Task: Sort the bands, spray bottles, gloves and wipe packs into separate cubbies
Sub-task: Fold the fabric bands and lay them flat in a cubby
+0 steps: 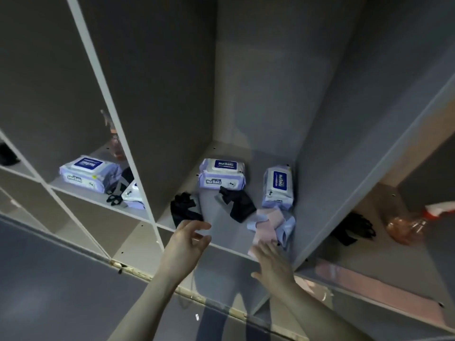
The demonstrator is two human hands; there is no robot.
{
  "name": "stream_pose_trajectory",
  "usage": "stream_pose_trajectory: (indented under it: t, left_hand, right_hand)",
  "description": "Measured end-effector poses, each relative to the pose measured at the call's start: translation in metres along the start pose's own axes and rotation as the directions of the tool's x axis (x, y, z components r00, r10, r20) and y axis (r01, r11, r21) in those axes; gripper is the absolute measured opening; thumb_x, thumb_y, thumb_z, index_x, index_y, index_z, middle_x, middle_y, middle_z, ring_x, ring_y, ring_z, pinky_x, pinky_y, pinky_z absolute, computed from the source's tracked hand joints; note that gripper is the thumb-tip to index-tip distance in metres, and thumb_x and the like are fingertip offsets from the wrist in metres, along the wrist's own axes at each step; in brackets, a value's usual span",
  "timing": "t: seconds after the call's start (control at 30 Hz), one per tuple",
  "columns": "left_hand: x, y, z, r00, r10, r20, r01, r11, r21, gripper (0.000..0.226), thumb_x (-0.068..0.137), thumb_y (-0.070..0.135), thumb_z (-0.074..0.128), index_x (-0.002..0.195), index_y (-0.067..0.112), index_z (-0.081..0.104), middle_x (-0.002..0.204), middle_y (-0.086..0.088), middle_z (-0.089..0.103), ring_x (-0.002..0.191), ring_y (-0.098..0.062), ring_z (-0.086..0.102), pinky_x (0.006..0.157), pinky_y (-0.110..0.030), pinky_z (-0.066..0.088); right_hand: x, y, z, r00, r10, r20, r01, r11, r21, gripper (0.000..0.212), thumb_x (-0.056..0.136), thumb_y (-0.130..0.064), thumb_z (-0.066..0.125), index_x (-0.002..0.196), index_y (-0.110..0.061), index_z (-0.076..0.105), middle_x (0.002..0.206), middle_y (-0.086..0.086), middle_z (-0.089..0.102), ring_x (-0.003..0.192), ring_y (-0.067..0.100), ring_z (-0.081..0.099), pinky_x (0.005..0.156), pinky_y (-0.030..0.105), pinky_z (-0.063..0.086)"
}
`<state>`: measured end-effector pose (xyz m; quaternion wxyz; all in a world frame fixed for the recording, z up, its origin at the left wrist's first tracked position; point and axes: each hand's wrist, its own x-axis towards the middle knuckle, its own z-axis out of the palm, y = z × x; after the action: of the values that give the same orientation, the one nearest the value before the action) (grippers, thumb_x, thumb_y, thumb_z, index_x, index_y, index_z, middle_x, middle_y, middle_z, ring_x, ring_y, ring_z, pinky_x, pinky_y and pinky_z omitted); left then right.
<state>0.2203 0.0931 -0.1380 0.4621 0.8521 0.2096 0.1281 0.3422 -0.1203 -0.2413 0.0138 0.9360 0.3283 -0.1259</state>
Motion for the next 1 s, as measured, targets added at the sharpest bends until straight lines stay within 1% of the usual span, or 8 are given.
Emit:
stream_pose_trajectory:
  t: [0.07,0.13,0.2,0.33,0.5,0.67,0.8,1.0]
  left_hand:
    - [0.007,-0.004,-0.005,0.999,0.009,0.032,-0.008,1.0,-0.009,0.019,0.086,0.017,0.068,0.094,0.034,0.064,0.104,0.012,0.056,0.081,0.008,0.058,0.066,0.001,0.039]
    - [0.015,-0.006,-0.008,0.998,0.019,0.065,-0.017,1.0,-0.021,0.025,0.086,0.017,0.068,0.088,0.04,0.06,0.103,0.012,0.056,0.083,0.006,0.059,0.068,-0.001,0.041]
    - [0.024,-0.009,-0.008,0.997,0.017,0.075,-0.016,1.0,-0.014,0.028,0.086,0.017,0.068,0.086,0.044,0.058,0.104,0.01,0.057,0.086,0.004,0.061,0.074,-0.01,0.046]
    - [0.047,0.002,-0.004,0.994,-0.029,0.108,0.035,0.998,-0.054,0.022,0.086,0.017,0.066,0.087,0.039,0.062,0.105,0.006,0.059,0.088,0.0,0.061,0.073,-0.014,0.045]
    - [0.083,0.033,0.002,0.98,0.009,0.198,0.013,0.994,-0.109,0.011,0.087,0.018,0.065,0.089,0.029,0.065,0.082,0.011,0.064,0.052,0.007,0.054,0.055,-0.013,0.042]
    - [0.112,0.056,0.012,0.966,0.067,0.248,-0.029,0.988,-0.151,0.043,0.08,0.028,0.074,0.119,0.022,0.058,0.111,0.007,0.064,0.089,0.01,0.06,0.079,-0.009,0.047]
    - [0.131,0.082,0.025,0.949,0.03,0.314,0.037,0.978,-0.205,0.091,0.058,0.059,0.08,0.135,0.033,0.039,0.129,0.011,0.053,0.115,-0.007,0.056,0.095,-0.035,0.05]
    - [0.146,0.109,0.017,0.989,-0.066,0.128,0.122,0.859,-0.498,0.005,0.086,0.015,0.066,0.081,0.014,0.066,0.067,0.003,0.065,0.065,-0.015,0.06,0.045,-0.014,0.045]
  right_hand:
    - [0.011,0.0,0.005,0.999,0.053,-0.013,-0.053,0.998,-0.045,0.047,0.054,-0.04,0.084,0.097,-0.029,0.07,0.103,-0.001,0.068,0.098,0.024,0.064,0.084,0.037,0.052]
    - [0.014,-0.002,-0.005,0.985,0.117,-0.126,-0.107,0.991,0.081,0.016,0.078,-0.024,0.069,0.093,-0.029,0.071,0.098,-0.002,0.069,0.095,0.021,0.065,0.079,0.03,0.05]
    - [0.016,-0.004,-0.028,0.929,0.266,-0.255,-0.171,0.924,0.341,0.026,0.094,-0.017,0.046,0.105,-0.028,0.067,0.103,-0.002,0.069,0.101,0.02,0.064,0.074,0.024,0.044]
    - [0.027,-0.005,-0.105,0.767,0.508,-0.391,-0.226,0.786,0.576,0.025,0.096,-0.025,0.044,0.117,-0.023,0.058,0.107,0.01,0.066,0.097,0.034,0.061,0.066,0.031,0.039]
    - [0.043,0.003,-0.201,0.651,0.579,-0.491,0.076,0.594,0.801,0.013,0.089,-0.011,0.056,0.084,-0.021,0.061,0.076,0.0,0.064,0.072,0.022,0.058,0.064,0.031,0.044]
    - [0.033,-0.003,-0.278,0.644,0.498,-0.581,0.392,0.437,0.81,0.033,0.089,0.002,0.056,0.075,-0.027,0.059,0.073,-0.008,0.064,0.069,0.007,0.06,0.072,0.031,0.053]
    - [0.028,-0.017,-0.32,0.65,0.431,-0.627,0.515,0.357,0.779,0.029,0.091,0.001,0.056,0.075,-0.023,0.059,0.073,-0.003,0.064,0.071,0.008,0.061,0.069,0.023,0.056]
    - [0.034,-0.01,-0.326,0.562,0.477,-0.675,0.569,0.369,0.735,0.026,0.092,0.0,0.054,0.079,-0.022,0.057,0.073,-0.003,0.062,0.063,-0.001,0.058,0.066,0.022,0.054]
